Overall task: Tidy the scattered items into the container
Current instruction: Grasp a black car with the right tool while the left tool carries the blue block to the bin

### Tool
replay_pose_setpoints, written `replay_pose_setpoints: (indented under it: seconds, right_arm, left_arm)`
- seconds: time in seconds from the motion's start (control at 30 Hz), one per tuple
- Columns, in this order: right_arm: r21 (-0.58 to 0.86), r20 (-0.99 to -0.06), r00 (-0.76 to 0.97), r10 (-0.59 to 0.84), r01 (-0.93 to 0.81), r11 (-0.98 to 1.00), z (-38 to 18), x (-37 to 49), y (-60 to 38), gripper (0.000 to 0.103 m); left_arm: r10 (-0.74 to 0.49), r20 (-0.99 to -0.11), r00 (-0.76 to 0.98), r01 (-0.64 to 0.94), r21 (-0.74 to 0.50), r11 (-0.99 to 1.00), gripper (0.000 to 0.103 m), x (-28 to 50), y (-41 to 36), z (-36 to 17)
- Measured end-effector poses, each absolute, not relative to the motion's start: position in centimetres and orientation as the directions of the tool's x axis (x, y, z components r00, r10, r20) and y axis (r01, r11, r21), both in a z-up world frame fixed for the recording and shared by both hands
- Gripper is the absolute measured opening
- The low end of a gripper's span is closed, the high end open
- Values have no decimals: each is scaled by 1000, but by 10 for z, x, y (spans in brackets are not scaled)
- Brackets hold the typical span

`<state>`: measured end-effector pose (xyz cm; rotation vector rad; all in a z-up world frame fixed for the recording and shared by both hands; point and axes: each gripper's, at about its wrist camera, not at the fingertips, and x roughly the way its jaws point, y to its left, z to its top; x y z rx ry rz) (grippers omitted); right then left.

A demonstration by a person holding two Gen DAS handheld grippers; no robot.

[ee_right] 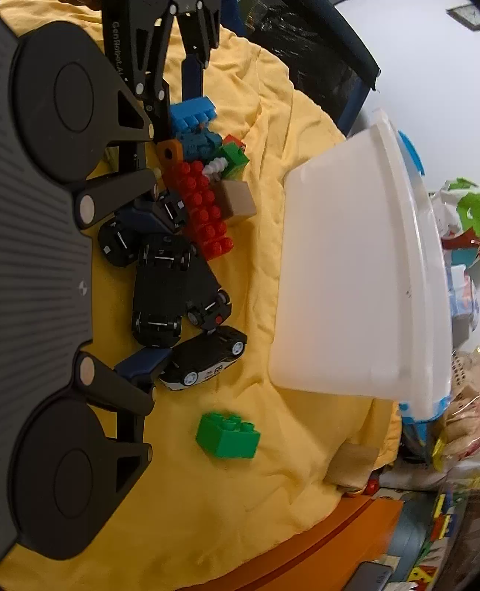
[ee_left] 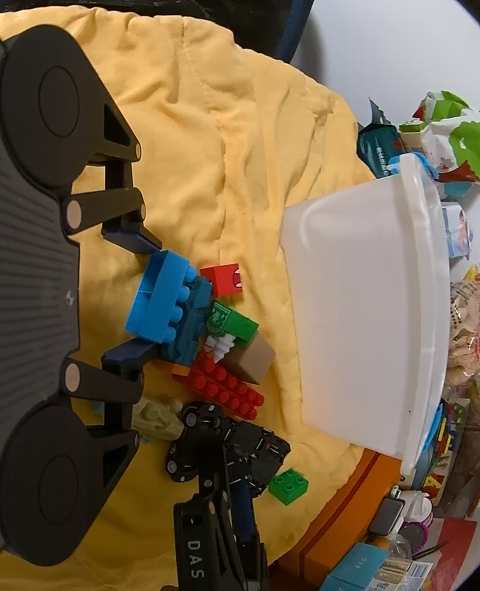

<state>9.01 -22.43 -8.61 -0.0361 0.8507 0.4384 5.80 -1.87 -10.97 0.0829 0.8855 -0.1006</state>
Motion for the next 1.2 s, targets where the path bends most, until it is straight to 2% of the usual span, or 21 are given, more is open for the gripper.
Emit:
replay_pose_setpoints:
  seconds: [0.33, 0.8, 1.0, 1.2]
  right_arm:
    - [128, -656, 647, 389, -413, 902, -48, 73, -233, 69]
    - [99, -501, 753, 427, -441, 892, 49, 114, -223, 69]
    - [102, -505, 755, 419, -429, 897, 65, 149, -217, 69]
    - [107, -561, 728, 395, -410, 906, 61, 184, -212, 69]
  left_arm:
    - [-45, -723, 690, 100, 34, 994, 54, 54, -8, -70]
    - [-18, -641, 767, 90, 80, 993, 54, 97, 8, 40]
    - [-16, -627, 779, 71, 63, 995, 54, 136, 13, 62]
    - [-19, -655, 755, 70, 51, 996, 54, 177, 13, 64]
